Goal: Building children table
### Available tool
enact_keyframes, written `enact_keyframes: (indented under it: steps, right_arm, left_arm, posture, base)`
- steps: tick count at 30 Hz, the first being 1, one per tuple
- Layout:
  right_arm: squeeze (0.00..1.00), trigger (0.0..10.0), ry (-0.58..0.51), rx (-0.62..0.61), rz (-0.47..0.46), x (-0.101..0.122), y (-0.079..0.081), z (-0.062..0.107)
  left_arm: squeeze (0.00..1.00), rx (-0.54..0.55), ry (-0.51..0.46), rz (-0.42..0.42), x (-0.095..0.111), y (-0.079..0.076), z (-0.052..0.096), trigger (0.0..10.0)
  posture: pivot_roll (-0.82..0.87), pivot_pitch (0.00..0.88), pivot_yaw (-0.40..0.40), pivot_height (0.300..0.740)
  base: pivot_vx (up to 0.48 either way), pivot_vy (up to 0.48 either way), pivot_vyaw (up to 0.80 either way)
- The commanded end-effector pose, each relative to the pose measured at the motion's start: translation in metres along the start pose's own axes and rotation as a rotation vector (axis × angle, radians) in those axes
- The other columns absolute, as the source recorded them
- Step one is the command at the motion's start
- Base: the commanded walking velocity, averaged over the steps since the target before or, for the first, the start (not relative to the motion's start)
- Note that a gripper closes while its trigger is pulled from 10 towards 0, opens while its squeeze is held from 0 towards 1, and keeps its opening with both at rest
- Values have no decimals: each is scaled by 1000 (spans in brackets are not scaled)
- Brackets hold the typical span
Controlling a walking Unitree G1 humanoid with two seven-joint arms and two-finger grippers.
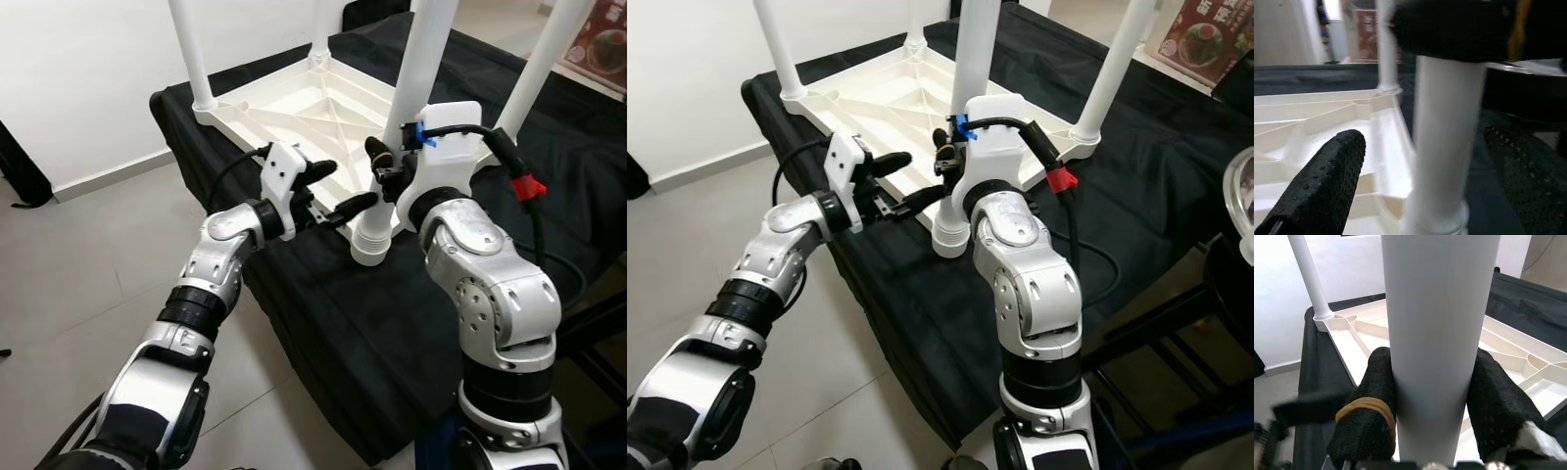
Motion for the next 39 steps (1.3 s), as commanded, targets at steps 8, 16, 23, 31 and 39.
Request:
enact_keyframes:
  steps: [8, 16, 23, 31, 39]
  right_arm:
    - [0, 10000, 141, 83, -8, -32, 18, 0]
    - [0, 10000, 136, 103, -7, -30, 23, 0]
    - [0, 10000, 134, 107, -5, -29, 23, 0]
    - [0, 10000, 60, 168, 22, -17, 24, -1]
    - [1000, 10000, -105, 271, -19, 14, 8, -4]
  left_arm:
    - [0, -59, 10, 1, -3, -9, -14, 10000]
    - [0, 41, -4, -32, 3, 9, -14, 0]
    - [0, 36, -37, -31, 5, 4, -19, 0]
    - [0, 27, -55, -33, 3, 1, -20, 0]
    - [0, 34, -58, -41, 3, 4, -16, 0]
  posture:
    - [-121, 198, 5, 740]
    - [-121, 194, 4, 740]
    - [-130, 184, 5, 740]
    - [-129, 182, 9, 740]
    - [-123, 183, 5, 740]
  base:
    - [0, 0, 0]
    - [0, 0, 0]
    - [0, 0, 0]
    - [0, 0, 0]
    - [0, 0, 0]
Point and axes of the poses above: a point about 5 cm out from each wrist's last joint towards the gripper, its own z axis pointing back from the gripper into the wrist, its own x axis along the axis of the wrist's last joint, y = z × x, the point moved 6 cm from there along -z, pointing out of the wrist towards the gripper, and after that the axes turned 13 degrees about z, right-handed, at the moved point
